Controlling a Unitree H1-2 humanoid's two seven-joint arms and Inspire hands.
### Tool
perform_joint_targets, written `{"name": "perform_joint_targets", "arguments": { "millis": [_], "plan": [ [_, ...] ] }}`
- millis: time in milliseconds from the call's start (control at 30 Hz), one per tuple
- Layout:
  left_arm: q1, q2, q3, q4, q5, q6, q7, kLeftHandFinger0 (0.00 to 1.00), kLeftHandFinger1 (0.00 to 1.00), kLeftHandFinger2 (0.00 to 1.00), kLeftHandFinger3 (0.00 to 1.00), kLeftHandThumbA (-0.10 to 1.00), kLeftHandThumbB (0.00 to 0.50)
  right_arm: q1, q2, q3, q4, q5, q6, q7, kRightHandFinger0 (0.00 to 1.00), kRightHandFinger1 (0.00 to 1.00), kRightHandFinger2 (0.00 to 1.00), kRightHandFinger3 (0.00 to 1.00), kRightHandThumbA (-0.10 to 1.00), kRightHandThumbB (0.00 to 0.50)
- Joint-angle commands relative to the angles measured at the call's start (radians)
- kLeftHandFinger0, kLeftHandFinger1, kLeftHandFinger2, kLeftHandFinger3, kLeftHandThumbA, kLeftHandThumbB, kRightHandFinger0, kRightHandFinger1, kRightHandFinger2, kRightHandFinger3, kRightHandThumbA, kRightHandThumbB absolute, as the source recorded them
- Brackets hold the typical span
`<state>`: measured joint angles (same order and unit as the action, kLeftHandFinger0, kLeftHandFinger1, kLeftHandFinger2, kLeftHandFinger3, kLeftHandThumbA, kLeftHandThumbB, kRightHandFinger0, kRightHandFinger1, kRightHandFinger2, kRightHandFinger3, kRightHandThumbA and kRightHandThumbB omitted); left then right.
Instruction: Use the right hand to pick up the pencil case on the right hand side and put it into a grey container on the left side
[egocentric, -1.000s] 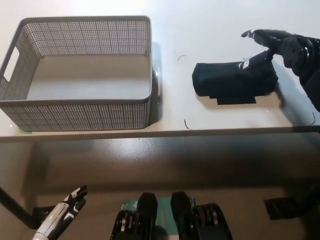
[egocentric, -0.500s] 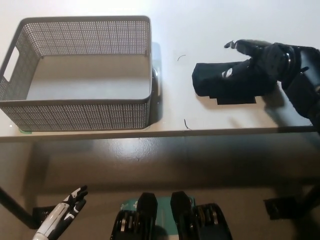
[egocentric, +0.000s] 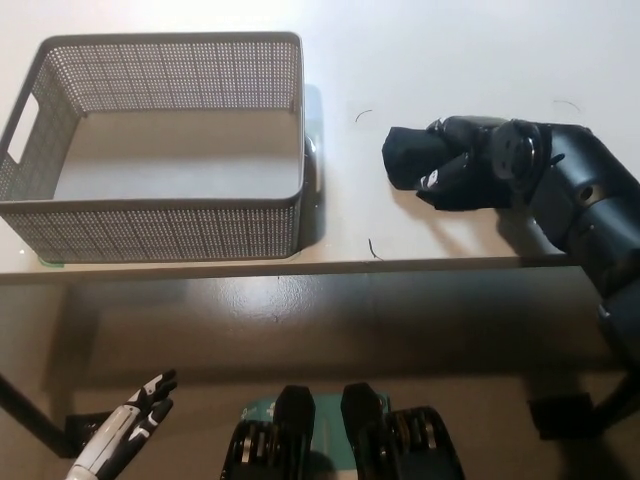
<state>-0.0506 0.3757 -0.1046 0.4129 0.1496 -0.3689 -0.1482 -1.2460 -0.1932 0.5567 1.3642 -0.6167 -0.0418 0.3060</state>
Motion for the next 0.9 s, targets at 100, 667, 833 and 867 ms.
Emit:
{"name": "perform_joint_targets", "arguments": {
  "millis": [100, 667, 833, 867],
  "plan": [
    [-0.015, 0.013, 0.007, -0.013, 0.0, -0.064, -0.002, 1.0, 1.0, 1.0, 1.0, 1.0, 0.363, -0.014, 0.038, 0.012, 0.045, -0.001, -0.031, -0.029, 1.0, 1.0, 1.0, 1.0, 0.74, 0.5],
    [-0.031, 0.011, 0.014, 0.02, -0.015, -0.092, -0.007, 1.0, 1.0, 1.0, 1.0, 1.0, 0.381, 0.069, 0.047, 0.029, 0.071, -0.022, 0.02, -0.207, 0.95, 1.0, 1.0, 1.0, 0.15, 0.476],
    [-0.027, 0.008, 0.014, 0.013, -0.017, -0.084, -0.007, 1.0, 1.0, 1.0, 1.0, 1.0, 0.389, 0.113, 0.043, 0.08, 0.066, -0.088, 0.034, -0.513, 0.11, 0.24, 0.48, 1.0, -0.1, 0.233],
    [-0.028, 0.008, 0.014, 0.015, -0.017, -0.087, -0.007, 1.0, 1.0, 1.0, 1.0, 1.0, 0.39, 0.112, 0.043, 0.085, 0.066, -0.093, 0.036, -0.516, 0.04, 0.17, 0.37, 0.94, -0.1, 0.222]
  ]
}}
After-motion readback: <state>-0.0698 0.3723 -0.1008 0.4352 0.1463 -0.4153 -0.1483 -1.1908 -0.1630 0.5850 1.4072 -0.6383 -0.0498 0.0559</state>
